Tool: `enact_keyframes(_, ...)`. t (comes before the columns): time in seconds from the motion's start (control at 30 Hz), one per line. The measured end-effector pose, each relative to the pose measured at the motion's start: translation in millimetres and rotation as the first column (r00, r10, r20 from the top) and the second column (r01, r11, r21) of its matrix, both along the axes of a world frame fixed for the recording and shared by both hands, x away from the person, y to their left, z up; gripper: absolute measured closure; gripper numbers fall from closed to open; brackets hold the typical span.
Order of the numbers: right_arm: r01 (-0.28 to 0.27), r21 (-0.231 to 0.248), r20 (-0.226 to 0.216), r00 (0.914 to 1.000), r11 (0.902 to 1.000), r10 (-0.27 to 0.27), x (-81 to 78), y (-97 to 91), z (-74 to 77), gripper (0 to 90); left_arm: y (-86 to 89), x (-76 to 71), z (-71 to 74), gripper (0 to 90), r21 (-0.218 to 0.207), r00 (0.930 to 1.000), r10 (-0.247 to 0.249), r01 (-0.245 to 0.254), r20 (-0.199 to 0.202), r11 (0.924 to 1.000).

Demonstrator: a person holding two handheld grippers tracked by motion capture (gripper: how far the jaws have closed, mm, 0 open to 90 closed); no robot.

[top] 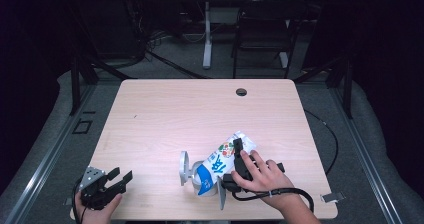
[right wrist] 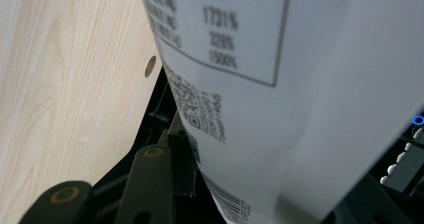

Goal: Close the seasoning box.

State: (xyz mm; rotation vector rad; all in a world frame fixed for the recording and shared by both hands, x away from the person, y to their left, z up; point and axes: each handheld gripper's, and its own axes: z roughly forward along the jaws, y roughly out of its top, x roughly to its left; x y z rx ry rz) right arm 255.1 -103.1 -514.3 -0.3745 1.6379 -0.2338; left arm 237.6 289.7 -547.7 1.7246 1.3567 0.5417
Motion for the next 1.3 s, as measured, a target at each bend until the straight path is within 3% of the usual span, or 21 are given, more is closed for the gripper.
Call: enact_keyframes(1.3, -0.015, -0.020, 0.013, 0.9998, 0.9997, 0.015, -0.9, 2.1, 1.3, 60.1, 1.1, 0.0, -0.4, 46.5, 0.000, 1.0000, 0.002, -0.002, -0.005, 1.0000)
